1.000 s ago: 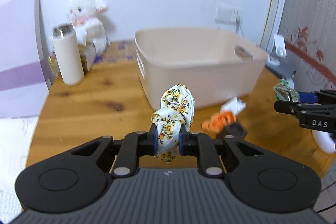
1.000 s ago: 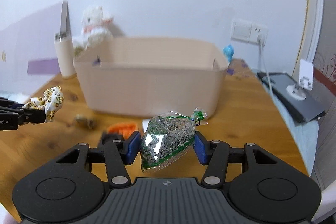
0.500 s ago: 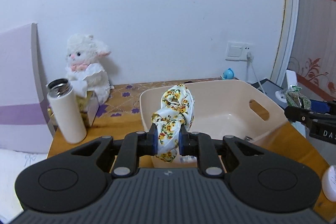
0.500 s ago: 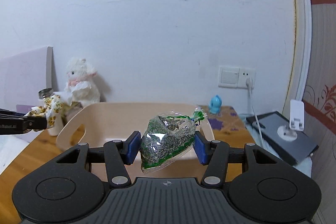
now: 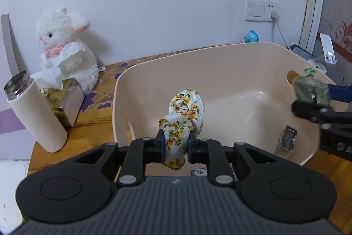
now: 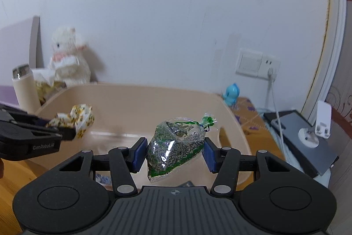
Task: Organize objects
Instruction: 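Lift both items over the basket and release them inside, then grasp the metal hair clip with the left gripper while the right grasps the black cup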
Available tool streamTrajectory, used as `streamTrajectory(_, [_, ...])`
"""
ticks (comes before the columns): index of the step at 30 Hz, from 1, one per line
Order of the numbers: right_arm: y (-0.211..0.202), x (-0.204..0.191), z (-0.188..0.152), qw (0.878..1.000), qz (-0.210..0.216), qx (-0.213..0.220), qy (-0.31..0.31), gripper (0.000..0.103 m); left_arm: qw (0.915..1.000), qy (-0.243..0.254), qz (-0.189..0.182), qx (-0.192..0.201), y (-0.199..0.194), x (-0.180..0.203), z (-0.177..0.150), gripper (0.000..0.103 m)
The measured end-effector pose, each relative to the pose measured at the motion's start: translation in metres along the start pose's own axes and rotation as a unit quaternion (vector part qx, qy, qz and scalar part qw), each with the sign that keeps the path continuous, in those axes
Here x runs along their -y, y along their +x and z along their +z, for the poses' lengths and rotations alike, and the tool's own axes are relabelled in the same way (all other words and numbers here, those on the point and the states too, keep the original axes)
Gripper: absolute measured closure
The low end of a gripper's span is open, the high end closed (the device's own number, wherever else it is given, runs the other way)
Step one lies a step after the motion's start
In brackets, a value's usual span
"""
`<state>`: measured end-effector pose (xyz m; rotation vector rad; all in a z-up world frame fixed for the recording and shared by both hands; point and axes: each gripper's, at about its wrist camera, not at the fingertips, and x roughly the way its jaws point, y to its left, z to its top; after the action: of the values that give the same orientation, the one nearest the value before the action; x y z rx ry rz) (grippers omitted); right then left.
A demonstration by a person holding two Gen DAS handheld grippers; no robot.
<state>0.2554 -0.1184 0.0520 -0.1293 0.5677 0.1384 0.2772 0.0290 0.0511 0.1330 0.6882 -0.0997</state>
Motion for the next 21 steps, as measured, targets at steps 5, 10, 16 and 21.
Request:
streamTrajectory(5, [-0.008,0.006,-0.005,1.0,0.001,0.005,0.02,0.035,0.9997,-0.013,-0.017,0.01,-0.014,-0.004,-0.002,0.045])
streamTrajectory(10, [-0.041,0.009,-0.013,0.999,0.005,0.034,0.029,0.011,0.9991,-0.009,-0.026,0.034,-0.048,-0.009,-0.006,0.032])
streamTrajectory(16, [-0.082,0.009,-0.035,0.998,0.013,0.045,0.041,0.0,0.999,-0.008,-0.012,0.043,-0.085,-0.017,-0.021,0.019])
streamTrajectory(21, [-0.103,0.0,-0.057,0.999,0.025,0.029,0.034,0.0,0.9992,-0.023,-0.022,0.023,-0.1,-0.029,-0.044,0.015])
